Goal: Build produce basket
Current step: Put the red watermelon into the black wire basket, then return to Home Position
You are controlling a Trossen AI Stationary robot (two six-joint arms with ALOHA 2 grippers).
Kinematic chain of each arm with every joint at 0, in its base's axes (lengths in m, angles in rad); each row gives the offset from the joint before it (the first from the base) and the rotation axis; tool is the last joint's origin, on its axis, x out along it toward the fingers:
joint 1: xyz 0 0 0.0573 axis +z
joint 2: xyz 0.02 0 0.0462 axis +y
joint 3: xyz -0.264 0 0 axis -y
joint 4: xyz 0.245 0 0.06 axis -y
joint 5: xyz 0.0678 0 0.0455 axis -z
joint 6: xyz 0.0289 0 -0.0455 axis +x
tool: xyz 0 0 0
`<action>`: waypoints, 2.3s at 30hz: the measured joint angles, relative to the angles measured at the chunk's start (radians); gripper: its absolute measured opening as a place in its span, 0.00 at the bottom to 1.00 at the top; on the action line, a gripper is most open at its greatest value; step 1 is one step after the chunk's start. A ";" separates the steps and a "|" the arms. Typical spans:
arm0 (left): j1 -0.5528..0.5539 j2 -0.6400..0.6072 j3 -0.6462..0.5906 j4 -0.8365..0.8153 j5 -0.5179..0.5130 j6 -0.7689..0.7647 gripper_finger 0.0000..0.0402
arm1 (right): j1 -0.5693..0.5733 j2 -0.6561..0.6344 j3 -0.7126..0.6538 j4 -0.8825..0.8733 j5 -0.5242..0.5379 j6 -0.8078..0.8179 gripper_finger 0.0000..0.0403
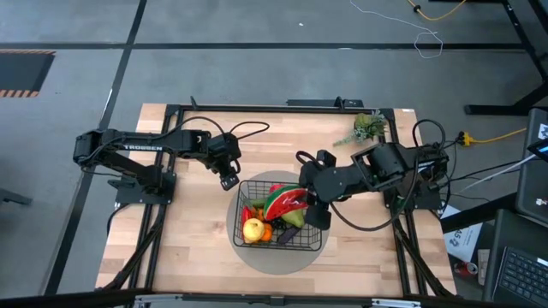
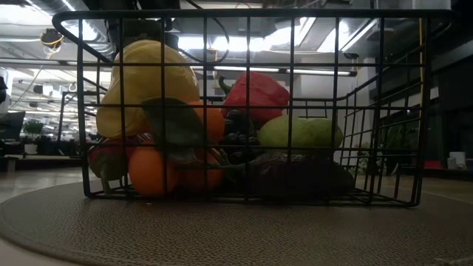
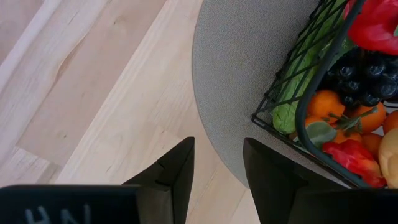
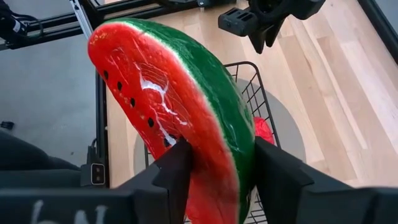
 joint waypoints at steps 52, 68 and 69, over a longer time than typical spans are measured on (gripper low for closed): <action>-0.016 0.000 0.000 0.000 0.000 0.003 0.33 | -0.014 0.000 0.000 0.003 0.097 0.001 0.57; -0.015 0.000 0.000 -0.017 0.013 -0.060 0.33 | -0.014 -0.003 0.000 0.052 0.073 -0.152 0.57; -0.015 0.000 0.000 -0.025 0.023 -0.070 0.33 | -0.015 -0.007 0.002 0.065 0.060 -0.183 0.57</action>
